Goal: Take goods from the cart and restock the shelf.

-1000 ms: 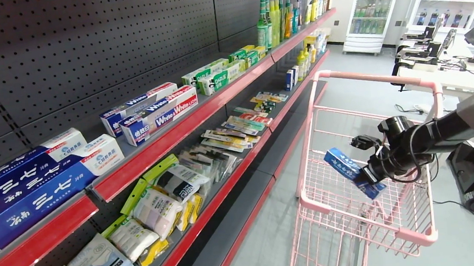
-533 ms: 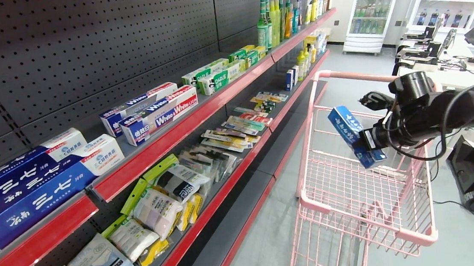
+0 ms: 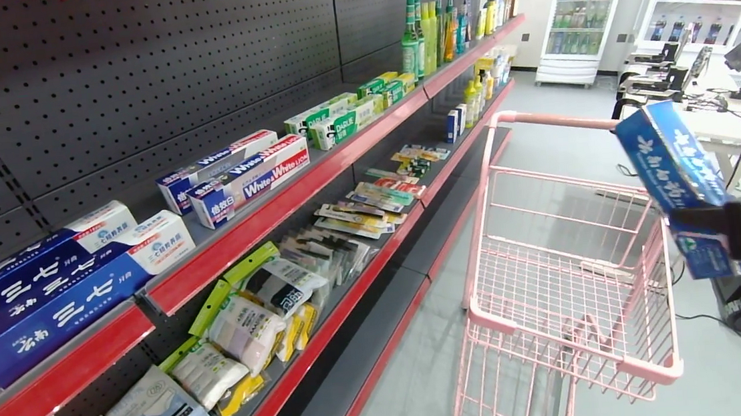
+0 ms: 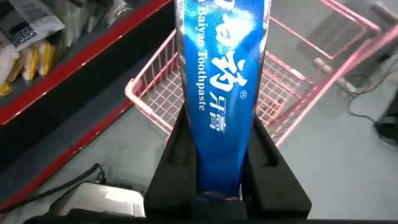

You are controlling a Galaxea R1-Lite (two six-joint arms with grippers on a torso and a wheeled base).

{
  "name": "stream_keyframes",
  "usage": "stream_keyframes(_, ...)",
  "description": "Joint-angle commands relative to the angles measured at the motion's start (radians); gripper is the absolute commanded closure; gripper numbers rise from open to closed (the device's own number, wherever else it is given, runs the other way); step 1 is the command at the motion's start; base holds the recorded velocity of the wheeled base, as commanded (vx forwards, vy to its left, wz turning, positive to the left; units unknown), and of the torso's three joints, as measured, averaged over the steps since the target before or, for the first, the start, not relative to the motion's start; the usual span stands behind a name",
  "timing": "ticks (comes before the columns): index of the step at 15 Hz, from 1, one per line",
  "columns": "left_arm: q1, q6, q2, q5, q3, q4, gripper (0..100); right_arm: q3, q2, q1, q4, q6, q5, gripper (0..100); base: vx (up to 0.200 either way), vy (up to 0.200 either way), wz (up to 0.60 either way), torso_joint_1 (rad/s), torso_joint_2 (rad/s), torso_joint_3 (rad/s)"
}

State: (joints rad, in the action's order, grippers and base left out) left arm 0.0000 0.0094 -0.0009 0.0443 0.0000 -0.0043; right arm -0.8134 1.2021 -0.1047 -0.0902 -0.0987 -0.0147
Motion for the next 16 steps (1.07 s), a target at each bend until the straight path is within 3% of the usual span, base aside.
stream_keyframes(1,0.000,0.000,0.001,0.000,0.000,0.000,0,0.181,-0.332,0.040,-0.006,-0.022,-0.071,100,0.000,0.000,0.00,0.000,0.00,0.000)
stream_keyframes(3,0.000,0.000,0.001,0.000,0.000,0.000,0,0.287,-0.461,0.094,-0.005,-0.101,-0.087,100,0.000,0.000,0.00,0.000,0.00,0.000)
stream_keyframes(7,0.000,0.000,0.001,0.002,0.000,0.000,0,0.309,-0.566,0.151,-0.008,-0.188,-0.088,100,0.000,0.000,0.00,0.024,-0.06,-0.027)
stream_keyframes(16,0.000,0.000,0.001,0.000,0.000,0.000,0,0.312,-0.566,0.165,-0.040,-0.213,-0.083,100,0.000,0.000,0.00,0.216,-0.46,-0.252)
